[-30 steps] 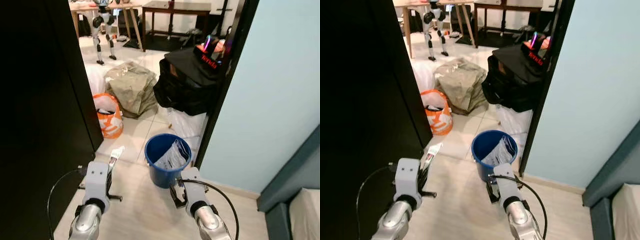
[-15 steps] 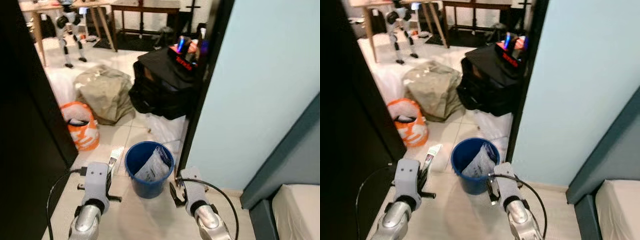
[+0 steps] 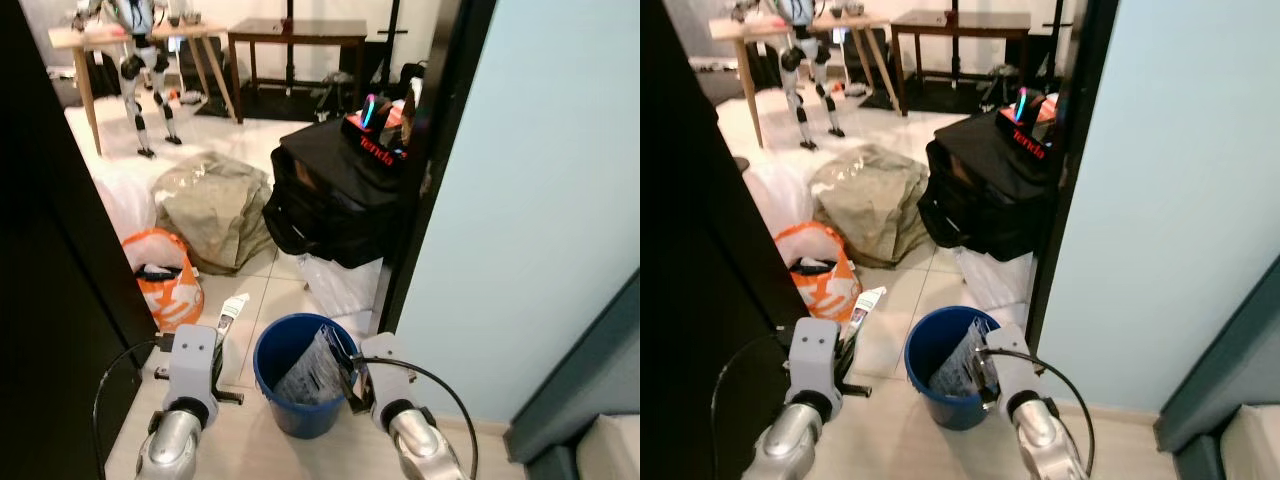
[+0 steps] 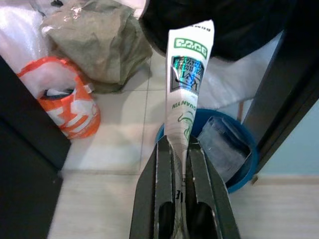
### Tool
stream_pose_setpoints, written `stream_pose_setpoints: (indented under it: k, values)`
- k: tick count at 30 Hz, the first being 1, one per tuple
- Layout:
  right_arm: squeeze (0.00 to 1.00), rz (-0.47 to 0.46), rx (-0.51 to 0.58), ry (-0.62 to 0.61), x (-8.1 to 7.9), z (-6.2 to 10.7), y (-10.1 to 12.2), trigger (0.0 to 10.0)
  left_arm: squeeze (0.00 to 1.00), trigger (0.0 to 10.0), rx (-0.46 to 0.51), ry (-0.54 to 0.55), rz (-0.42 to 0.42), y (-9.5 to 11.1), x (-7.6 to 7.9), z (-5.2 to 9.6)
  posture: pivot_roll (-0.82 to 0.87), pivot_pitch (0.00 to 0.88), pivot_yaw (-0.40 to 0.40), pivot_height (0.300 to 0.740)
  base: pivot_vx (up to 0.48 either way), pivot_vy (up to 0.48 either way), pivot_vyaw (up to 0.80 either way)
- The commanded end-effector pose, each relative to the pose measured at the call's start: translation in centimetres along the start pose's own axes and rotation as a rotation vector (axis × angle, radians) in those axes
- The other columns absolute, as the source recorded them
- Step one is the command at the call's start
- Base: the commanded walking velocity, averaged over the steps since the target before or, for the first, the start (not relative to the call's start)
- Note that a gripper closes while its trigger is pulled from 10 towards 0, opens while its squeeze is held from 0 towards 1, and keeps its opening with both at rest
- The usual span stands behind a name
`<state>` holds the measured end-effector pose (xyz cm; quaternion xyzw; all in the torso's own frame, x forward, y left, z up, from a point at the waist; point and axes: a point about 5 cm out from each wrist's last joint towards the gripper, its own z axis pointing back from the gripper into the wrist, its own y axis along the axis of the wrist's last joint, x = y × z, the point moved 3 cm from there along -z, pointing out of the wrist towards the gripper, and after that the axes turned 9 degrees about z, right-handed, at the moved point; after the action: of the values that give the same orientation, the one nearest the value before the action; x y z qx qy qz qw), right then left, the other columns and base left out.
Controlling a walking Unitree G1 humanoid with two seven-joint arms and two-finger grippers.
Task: Clean up the room
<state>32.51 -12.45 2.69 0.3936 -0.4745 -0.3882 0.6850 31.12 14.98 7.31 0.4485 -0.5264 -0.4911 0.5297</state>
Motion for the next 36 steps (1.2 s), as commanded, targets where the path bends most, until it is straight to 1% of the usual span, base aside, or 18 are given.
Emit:
stream_pose_setpoints:
  k: [1,19,25,30,36]
  values:
    - [0.00,-0.007,-0.003,0.016,-0.75,0.04,-0.06,10.0,0.00,10.0,-0.023,0.027,0.000,-0.60,-0.82,0.47,0.01,0.103,-0.010,0.740,0.330,0.000,0.00]
    - [0.00,-0.009,-0.010,0.009,-0.67,0.03,-0.15,10.0,0.00,10.0,-0.025,0.027,0.000,-0.59,-0.82,0.42,0.01,0.111,-0.006,0.740,0.330,0.000,0.00]
    - [0.00,-0.031,-0.016,0.003,-0.58,0.07,-0.28,10.0,0.00,10.0,-0.025,0.026,0.001,-0.58,-0.76,0.38,0.01,0.115,-0.007,0.740,0.329,0.000,0.00]
    - [0.00,-0.031,-0.014,0.009,-0.64,0.06,-0.28,10.0,0.00,10.0,-0.024,0.028,0.000,-0.55,-0.80,0.34,0.01,0.114,-0.008,0.740,0.325,0.000,-0.79]
    - [0.00,-0.016,-0.011,0.012,-0.76,-0.11,-0.07,10.0,0.00,10.0,-0.024,0.033,-0.001,-0.51,-0.95,0.34,0.01,0.111,-0.009,0.740,0.324,0.000,0.00]
